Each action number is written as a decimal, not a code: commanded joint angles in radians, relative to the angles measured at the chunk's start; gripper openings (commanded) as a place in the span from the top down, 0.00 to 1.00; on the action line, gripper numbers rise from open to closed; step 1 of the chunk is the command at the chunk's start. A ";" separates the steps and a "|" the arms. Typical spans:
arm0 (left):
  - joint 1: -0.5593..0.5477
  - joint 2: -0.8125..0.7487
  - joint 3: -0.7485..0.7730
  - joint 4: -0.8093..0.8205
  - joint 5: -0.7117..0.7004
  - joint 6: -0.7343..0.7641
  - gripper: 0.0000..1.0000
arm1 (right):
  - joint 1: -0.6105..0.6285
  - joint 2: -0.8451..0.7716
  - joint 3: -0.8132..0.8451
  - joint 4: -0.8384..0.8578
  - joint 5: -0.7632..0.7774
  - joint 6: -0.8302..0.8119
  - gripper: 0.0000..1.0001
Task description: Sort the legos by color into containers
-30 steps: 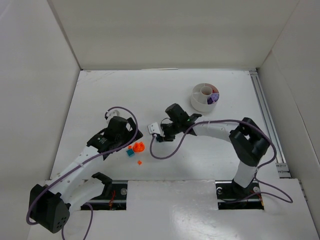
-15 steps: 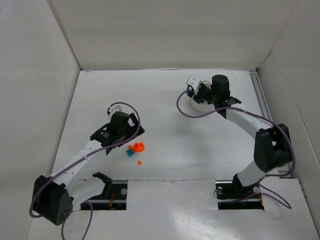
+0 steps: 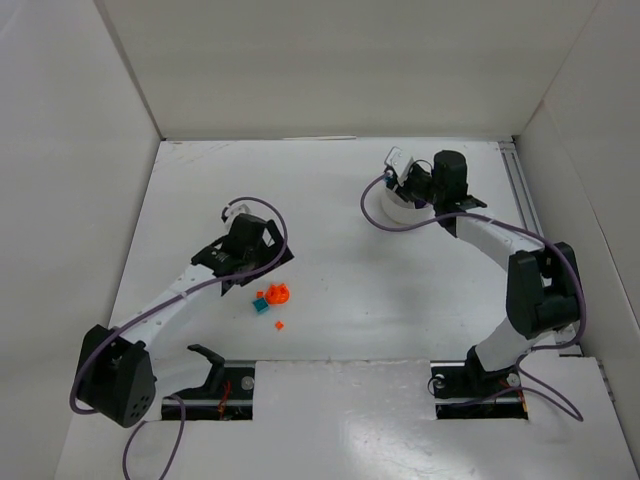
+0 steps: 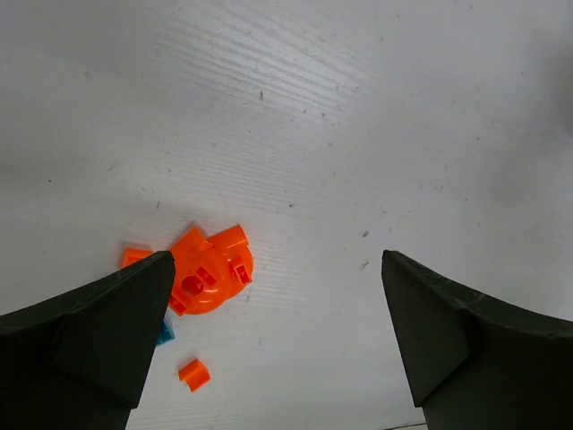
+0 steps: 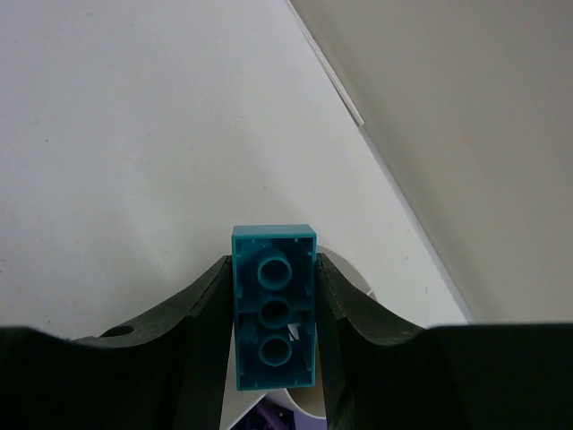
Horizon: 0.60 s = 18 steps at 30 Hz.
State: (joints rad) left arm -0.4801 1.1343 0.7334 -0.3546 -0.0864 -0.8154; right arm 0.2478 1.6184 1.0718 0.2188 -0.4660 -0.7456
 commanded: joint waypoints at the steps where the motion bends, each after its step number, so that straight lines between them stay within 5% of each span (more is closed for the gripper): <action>1: 0.006 0.008 0.053 0.025 -0.001 0.015 0.00 | -0.019 0.012 -0.003 0.071 0.004 -0.020 0.73; 18: 0.015 0.061 0.063 0.045 0.019 0.033 0.00 | -0.019 0.021 -0.072 0.080 0.001 -0.040 0.55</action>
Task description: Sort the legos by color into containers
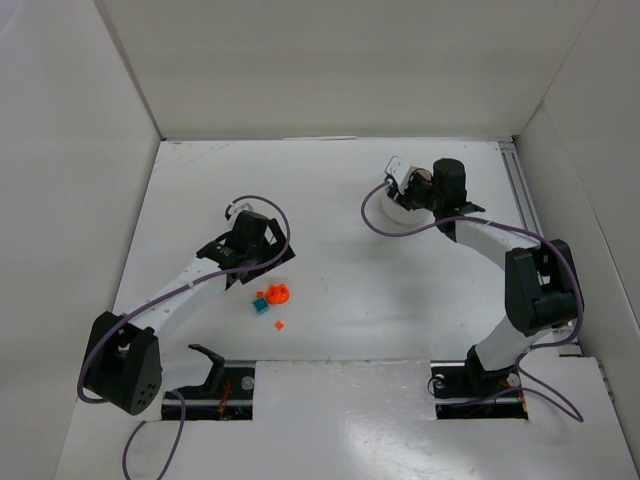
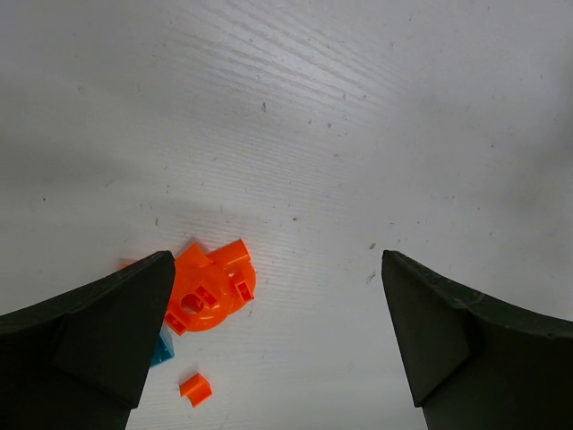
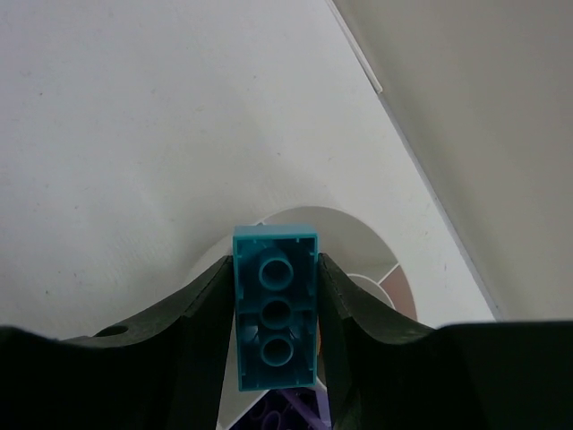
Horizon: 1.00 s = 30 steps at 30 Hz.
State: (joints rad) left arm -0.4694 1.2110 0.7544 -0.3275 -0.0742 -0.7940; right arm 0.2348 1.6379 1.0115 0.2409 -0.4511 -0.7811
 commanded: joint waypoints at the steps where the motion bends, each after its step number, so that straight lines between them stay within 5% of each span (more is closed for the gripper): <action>1: 0.005 -0.016 0.042 0.018 0.007 0.012 0.00 | -0.006 0.002 -0.011 0.058 -0.014 -0.004 0.52; 6: 0.005 -0.025 0.033 0.018 0.007 0.012 0.00 | -0.006 0.002 -0.021 0.058 -0.023 -0.004 0.42; 17: 0.005 -0.071 0.023 -0.042 0.007 -0.023 0.00 | -0.006 -0.101 -0.039 0.058 -0.072 0.014 0.35; 20: 0.005 -0.082 0.023 -0.132 -0.002 -0.082 0.00 | 0.014 -0.170 -0.074 0.058 -0.063 0.023 0.17; 21: 0.005 -0.082 0.023 -0.157 -0.003 -0.099 0.00 | 0.027 -0.188 -0.083 0.058 -0.051 0.023 0.01; 27: 0.005 -0.172 -0.035 -0.303 -0.015 -0.246 0.00 | 0.064 -0.337 -0.162 0.003 0.047 0.037 0.00; 30: 0.005 -0.250 -0.099 -0.324 -0.001 -0.316 0.00 | 0.156 -0.432 -0.171 -0.092 0.272 0.028 0.00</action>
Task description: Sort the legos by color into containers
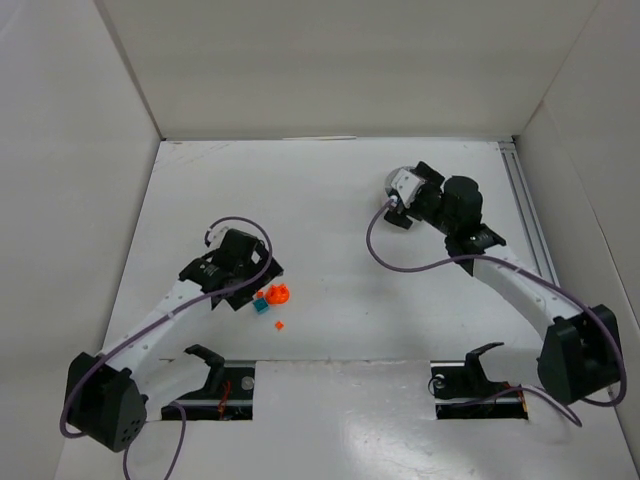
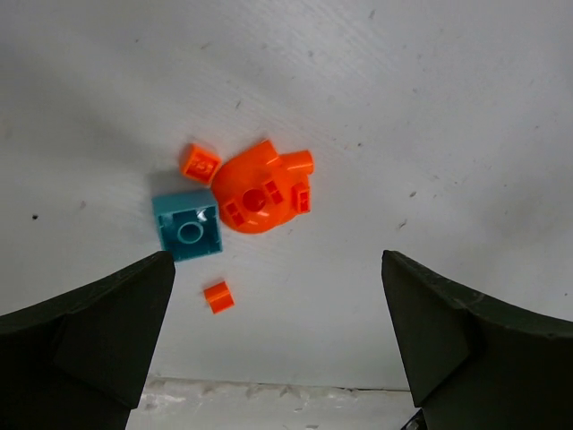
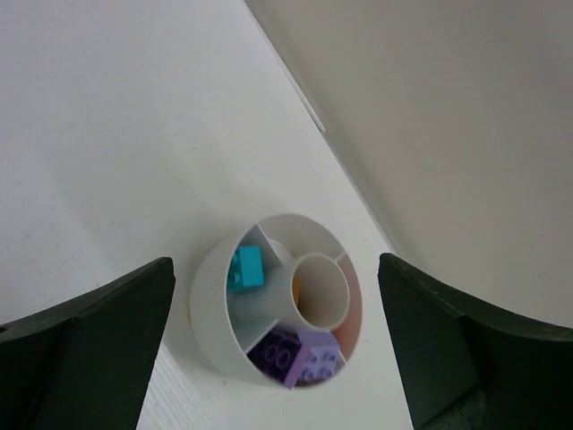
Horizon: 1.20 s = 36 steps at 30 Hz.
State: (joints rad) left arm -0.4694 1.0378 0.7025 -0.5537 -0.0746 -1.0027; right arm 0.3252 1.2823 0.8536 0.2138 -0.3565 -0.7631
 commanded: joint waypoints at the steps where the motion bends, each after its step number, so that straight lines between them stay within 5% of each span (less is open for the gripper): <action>1: 0.005 -0.097 -0.067 -0.098 0.012 -0.117 0.00 | 0.099 -0.101 -0.013 -0.091 0.362 -0.007 0.00; 5: 0.005 -0.182 -0.139 -0.130 -0.008 -0.157 0.03 | 0.258 -0.198 -0.013 -0.148 0.683 -0.028 0.00; 11: -0.005 -0.226 -0.158 -0.140 -0.022 -0.169 0.14 | 0.147 -0.192 -0.015 -0.148 0.487 0.171 0.02; 18: -0.014 -0.177 -0.186 -0.103 -0.013 -0.169 0.35 | 0.147 -0.235 -0.014 -0.181 0.587 0.189 0.00; 36: -0.014 -0.068 -0.169 -0.061 -0.112 -0.169 0.44 | 0.107 -0.296 -0.037 -0.232 0.624 0.209 0.00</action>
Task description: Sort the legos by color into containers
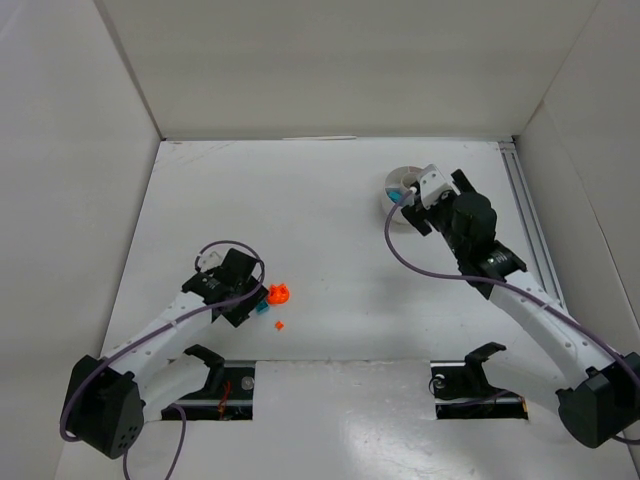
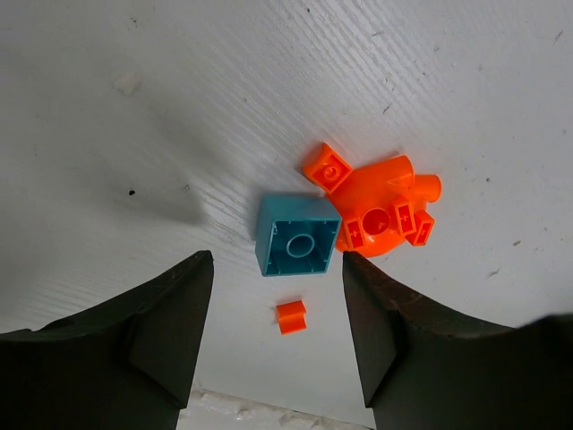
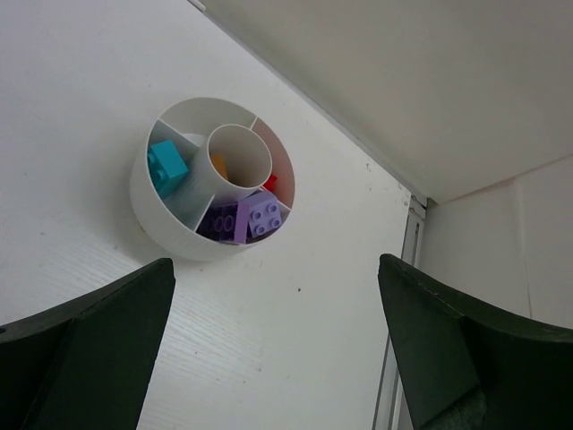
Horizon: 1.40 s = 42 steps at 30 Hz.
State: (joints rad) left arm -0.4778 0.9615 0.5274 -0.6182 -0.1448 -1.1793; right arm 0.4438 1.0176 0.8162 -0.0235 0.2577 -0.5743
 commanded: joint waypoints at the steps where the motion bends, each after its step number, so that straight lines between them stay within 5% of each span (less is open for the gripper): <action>1: -0.005 0.008 0.006 0.012 -0.053 0.007 0.44 | -0.022 -0.031 0.000 0.005 0.009 0.021 0.00; 11: -0.005 0.086 -0.016 0.092 -0.039 0.029 0.45 | -0.051 -0.051 -0.009 -0.004 -0.009 0.021 0.00; 17: -0.005 0.077 -0.026 0.110 -0.027 0.029 0.59 | -0.060 -0.051 -0.009 -0.004 -0.018 0.021 0.00; 23: -0.005 0.028 -0.049 0.164 -0.016 0.029 0.62 | -0.060 -0.060 -0.018 -0.004 -0.018 0.021 0.00; 39: -0.005 -0.116 -0.099 0.199 -0.006 0.050 1.00 | -0.060 -0.060 -0.018 -0.023 -0.028 0.021 0.00; 42: -0.005 -0.127 -0.099 0.199 -0.006 0.070 1.00 | -0.069 -0.060 -0.028 -0.032 -0.028 0.021 0.00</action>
State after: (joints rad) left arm -0.4778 0.8490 0.4469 -0.4286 -0.1463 -1.1358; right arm 0.3882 0.9764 0.8013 -0.0570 0.2375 -0.5709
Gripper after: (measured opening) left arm 0.002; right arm 0.994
